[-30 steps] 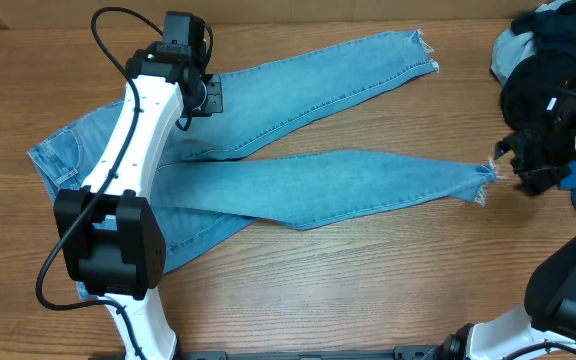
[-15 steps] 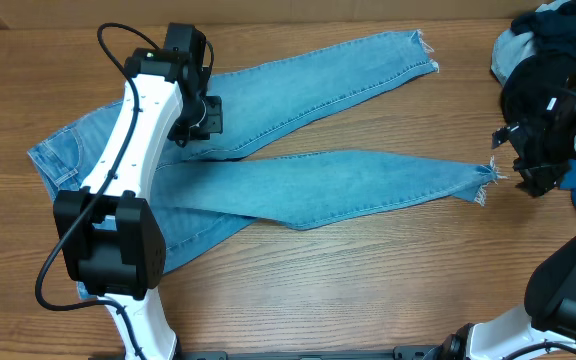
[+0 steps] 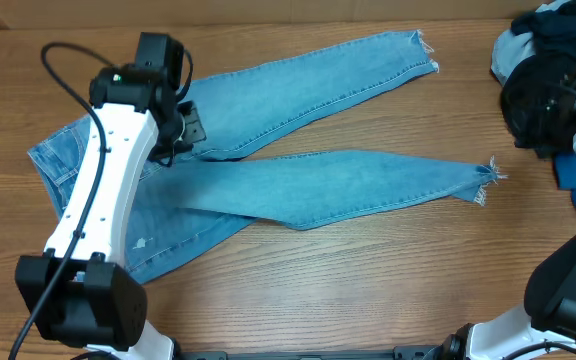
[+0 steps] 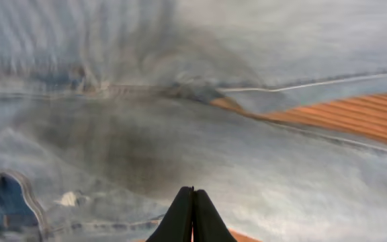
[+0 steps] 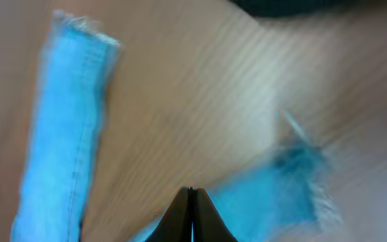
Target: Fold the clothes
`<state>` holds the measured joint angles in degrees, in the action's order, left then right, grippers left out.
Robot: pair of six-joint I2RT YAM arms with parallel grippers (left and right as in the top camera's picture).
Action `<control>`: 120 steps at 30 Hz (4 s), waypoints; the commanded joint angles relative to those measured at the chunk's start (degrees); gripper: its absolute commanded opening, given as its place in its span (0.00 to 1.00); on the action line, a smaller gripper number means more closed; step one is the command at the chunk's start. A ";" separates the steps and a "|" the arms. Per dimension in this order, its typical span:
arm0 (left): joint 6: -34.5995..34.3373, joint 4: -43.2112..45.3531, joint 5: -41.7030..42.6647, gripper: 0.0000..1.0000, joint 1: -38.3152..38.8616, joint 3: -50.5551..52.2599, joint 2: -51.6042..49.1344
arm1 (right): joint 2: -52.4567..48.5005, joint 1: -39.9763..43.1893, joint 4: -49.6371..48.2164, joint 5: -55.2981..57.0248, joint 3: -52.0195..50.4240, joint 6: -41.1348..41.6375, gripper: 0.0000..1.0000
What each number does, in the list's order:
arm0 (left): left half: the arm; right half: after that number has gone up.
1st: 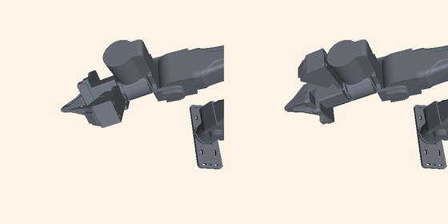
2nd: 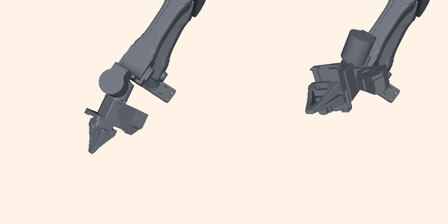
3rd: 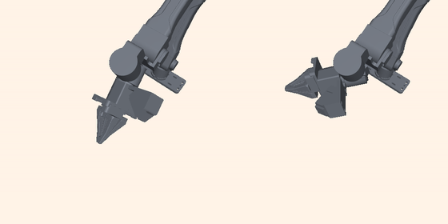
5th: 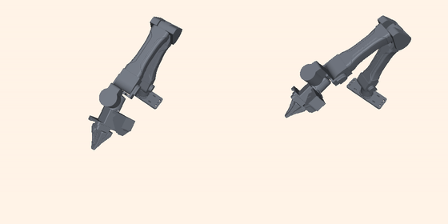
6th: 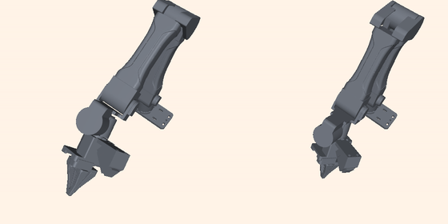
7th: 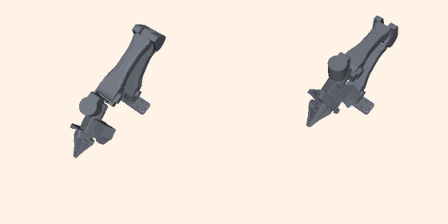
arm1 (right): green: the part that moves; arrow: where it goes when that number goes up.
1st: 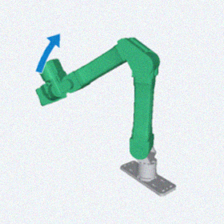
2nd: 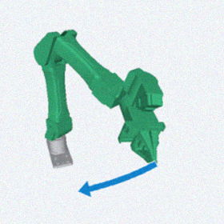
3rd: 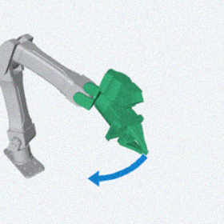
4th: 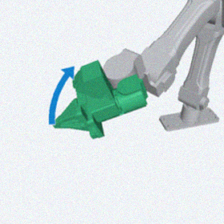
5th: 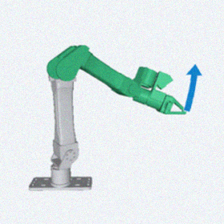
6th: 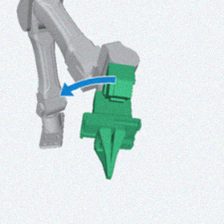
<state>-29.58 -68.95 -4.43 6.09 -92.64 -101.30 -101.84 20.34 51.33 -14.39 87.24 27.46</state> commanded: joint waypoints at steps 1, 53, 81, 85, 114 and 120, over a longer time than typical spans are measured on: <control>-8.20 3.80 -0.46 0.04 -0.50 5.88 -1.20 | -1.07 -7.28 -9.44 -3.96 0.13 -9.55 0.04; 4.44 20.96 -1.18 0.04 -12.07 8.96 -10.38 | -47.54 -11.63 19.69 28.52 48.19 1.77 0.04; 0.44 27.78 -10.71 0.04 -16.65 6.23 -17.92 | -40.26 -18.05 9.79 17.97 49.59 -6.97 0.04; 0.92 31.15 -9.22 0.04 -16.68 6.23 -20.98 | -41.99 -18.14 8.72 13.66 49.59 -8.26 0.04; 6.95 44.15 -1.05 0.04 -16.44 2.73 -30.51 | -51.74 -15.50 20.65 19.71 49.59 -3.21 0.04; 10.45 42.99 -0.66 0.04 -16.02 -6.97 -34.84 | -51.74 -14.99 24.15 22.01 49.59 -1.05 0.04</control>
<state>-22.20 -25.65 -7.38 -10.48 -95.68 -131.00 -150.56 3.62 73.17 2.00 137.69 23.88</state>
